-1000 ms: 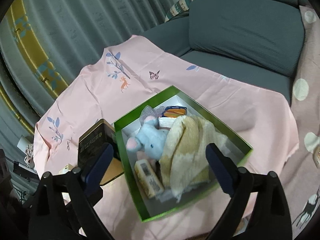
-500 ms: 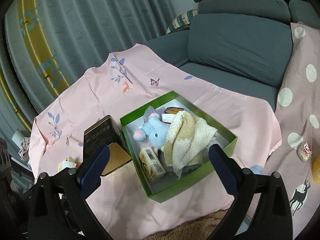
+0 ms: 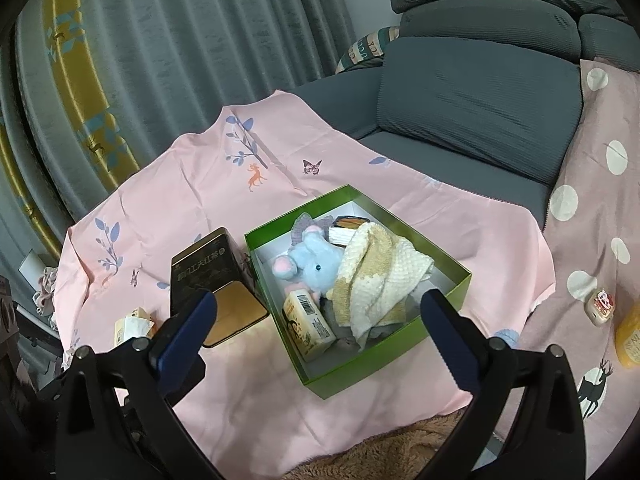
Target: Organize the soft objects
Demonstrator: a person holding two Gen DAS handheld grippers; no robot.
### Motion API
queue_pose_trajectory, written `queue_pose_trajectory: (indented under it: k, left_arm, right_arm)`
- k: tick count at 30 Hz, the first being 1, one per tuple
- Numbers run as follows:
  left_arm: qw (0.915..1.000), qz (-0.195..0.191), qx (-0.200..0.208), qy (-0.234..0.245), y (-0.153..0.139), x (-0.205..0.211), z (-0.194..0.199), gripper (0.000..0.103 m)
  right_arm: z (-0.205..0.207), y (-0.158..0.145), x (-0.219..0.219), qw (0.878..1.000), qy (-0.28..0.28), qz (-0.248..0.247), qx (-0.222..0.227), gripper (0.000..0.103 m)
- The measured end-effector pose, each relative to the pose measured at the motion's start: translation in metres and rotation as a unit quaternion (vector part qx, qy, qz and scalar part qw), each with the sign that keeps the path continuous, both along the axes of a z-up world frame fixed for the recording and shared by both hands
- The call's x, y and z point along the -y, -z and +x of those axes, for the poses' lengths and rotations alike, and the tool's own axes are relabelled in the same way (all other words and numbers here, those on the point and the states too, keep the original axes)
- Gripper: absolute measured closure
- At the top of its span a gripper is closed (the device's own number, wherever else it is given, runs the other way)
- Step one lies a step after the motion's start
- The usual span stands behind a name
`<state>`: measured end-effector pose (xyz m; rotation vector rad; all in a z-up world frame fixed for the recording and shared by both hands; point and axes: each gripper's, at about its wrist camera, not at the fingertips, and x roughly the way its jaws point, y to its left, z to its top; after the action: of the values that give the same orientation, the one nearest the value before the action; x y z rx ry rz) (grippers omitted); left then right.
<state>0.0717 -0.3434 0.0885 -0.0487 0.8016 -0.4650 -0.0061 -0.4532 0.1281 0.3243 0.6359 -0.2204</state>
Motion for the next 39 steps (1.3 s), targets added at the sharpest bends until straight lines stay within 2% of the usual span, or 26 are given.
queue_pose_trajectory:
  k: [39]
  left_arm:
    - [0.9998, 0.003, -0.01, 0.015, 0.005, 0.01, -0.003, 0.016]
  right_arm:
    - [-0.003, 0.005, 0.004, 1.0, 0.018, 0.0, -0.01, 0.001]
